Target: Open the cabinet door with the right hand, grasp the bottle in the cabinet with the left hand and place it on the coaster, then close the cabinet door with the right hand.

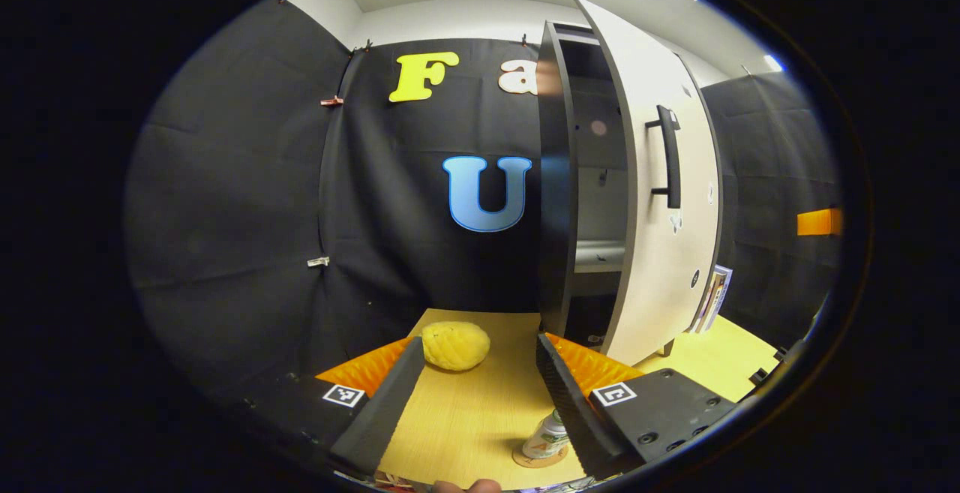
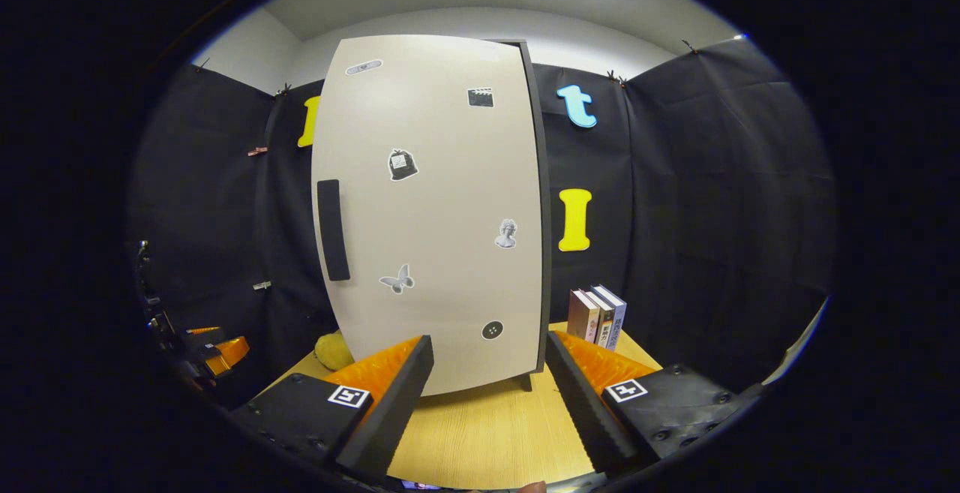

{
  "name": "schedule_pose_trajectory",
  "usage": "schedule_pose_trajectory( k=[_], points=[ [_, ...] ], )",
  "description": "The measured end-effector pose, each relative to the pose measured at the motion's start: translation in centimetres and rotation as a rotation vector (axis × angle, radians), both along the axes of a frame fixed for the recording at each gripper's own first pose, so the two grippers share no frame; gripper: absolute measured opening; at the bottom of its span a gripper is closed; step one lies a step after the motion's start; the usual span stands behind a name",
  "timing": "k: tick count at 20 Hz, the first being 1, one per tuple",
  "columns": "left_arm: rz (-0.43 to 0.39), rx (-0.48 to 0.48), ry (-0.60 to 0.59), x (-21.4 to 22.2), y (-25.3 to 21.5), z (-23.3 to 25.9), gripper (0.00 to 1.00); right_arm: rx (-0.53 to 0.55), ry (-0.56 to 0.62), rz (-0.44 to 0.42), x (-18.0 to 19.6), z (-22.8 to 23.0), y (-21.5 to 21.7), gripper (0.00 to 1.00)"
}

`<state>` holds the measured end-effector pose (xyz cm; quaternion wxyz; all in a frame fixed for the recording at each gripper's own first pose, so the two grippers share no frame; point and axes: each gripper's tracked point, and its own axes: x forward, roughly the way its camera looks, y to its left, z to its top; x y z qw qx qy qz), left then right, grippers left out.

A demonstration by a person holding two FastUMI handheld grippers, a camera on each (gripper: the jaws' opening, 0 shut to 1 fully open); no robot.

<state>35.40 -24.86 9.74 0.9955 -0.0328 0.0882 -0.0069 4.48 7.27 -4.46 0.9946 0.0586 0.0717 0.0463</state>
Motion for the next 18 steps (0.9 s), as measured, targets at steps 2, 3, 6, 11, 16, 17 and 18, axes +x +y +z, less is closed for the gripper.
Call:
schedule_pose_trajectory(
  k=[2, 3, 6, 11, 16, 17, 18],
  points=[
    [0.0, 0.012, -0.01, -0.04, 0.04, 0.34, 0.95, 0.0, 0.001, -0.003, -0.11, -0.12, -0.07, 0.98],
    [0.0, 0.018, -0.013, -0.08, 0.13, 0.35, 0.95, 0.002, 0.001, -0.003, -0.17, -0.16, -0.07, 0.98],
    [-0.008, 0.008, -0.013, -0.11, -0.14, 0.32, 0.93, -0.005, 0.002, -0.008, -0.07, -0.3, -0.24, 0.98],
    [-0.01, 0.006, -0.012, -0.08, -0.3, 0.43, 0.94, -0.012, 0.005, -0.014, -0.13, -0.63, -0.34, 0.98],
    [-0.013, 0.005, -0.007, 0.12, -0.28, 0.21, 0.95, -0.01, 0.018, -0.015, -0.06, -1.08, -0.24, 0.98],
    [-0.014, 0.005, -0.006, 0.07, -0.24, 0.08, 0.95, -0.013, 0.018, -0.014, -0.01, -1.02, -0.15, 0.98],
    [-0.014, 0.005, -0.005, 0.13, -0.23, 0.07, 0.94, -0.016, 0.018, -0.013, 0.1, -1.04, -0.12, 0.98]
  ],
)
